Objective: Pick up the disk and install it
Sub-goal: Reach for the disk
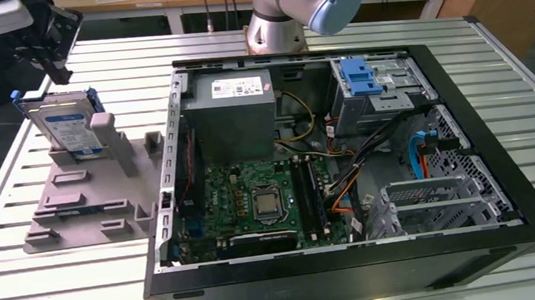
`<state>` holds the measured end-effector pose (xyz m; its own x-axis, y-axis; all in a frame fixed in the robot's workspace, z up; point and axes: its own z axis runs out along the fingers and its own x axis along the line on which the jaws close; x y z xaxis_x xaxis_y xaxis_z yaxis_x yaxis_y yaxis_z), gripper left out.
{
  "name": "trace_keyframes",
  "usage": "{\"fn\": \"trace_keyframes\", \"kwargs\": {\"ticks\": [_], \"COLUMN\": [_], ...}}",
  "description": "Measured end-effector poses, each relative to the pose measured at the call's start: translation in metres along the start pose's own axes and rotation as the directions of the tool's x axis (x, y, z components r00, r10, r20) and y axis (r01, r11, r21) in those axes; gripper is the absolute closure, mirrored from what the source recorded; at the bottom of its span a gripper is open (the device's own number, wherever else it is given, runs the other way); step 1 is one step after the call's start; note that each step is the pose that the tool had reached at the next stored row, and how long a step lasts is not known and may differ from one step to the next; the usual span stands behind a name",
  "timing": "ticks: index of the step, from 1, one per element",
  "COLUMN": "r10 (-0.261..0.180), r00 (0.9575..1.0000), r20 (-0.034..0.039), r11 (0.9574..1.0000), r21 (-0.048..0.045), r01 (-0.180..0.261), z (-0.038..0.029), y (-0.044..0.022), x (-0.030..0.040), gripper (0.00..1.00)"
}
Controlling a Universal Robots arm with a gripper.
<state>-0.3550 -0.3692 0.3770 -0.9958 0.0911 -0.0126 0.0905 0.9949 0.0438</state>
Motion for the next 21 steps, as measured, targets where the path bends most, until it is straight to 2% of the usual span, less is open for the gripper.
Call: {"fn": "trace_keyframes", "kwargs": {"ticks": [21], "r10": [0.004], "r00": [1.0], "r20": [0.0002], "r11": [1.0], "r21": [0.0001], "r01": [-0.004], "z": [0.0018], "y": [-0.0018], "x": [0.0314], "gripper": [0.89]}}
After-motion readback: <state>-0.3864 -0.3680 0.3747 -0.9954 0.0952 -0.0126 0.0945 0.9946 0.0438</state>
